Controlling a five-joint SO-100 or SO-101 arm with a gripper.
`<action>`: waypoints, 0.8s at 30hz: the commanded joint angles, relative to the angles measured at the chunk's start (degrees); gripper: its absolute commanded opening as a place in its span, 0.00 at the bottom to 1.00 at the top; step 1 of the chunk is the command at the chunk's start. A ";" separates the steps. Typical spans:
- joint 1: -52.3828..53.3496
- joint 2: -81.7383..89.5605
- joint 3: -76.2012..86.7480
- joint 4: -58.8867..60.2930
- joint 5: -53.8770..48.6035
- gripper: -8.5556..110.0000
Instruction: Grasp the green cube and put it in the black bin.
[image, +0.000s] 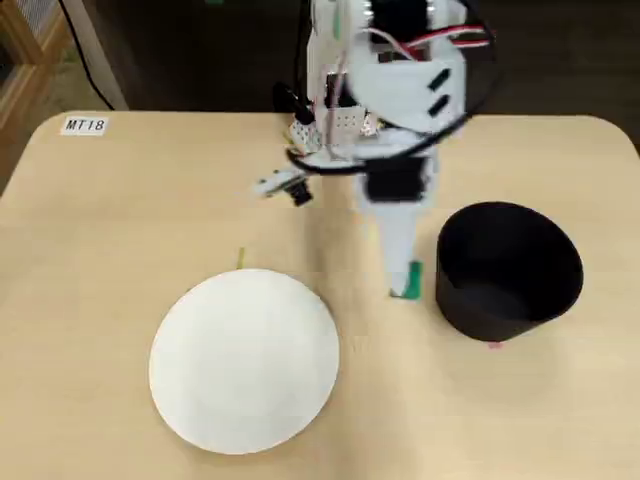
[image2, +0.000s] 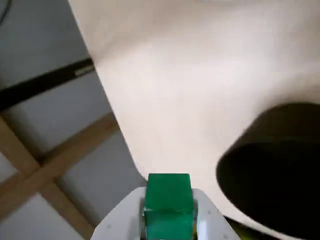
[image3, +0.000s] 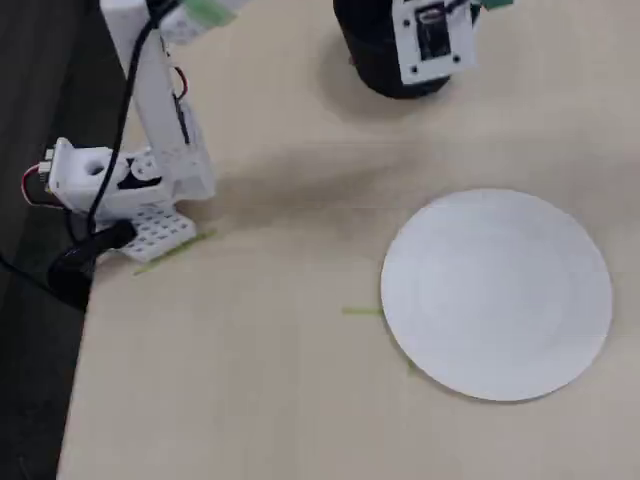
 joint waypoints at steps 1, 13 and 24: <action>-6.06 0.00 -1.76 0.26 3.34 0.07; -15.64 -7.38 -1.76 6.33 7.91 0.07; -16.35 -13.54 -1.76 10.46 1.49 0.07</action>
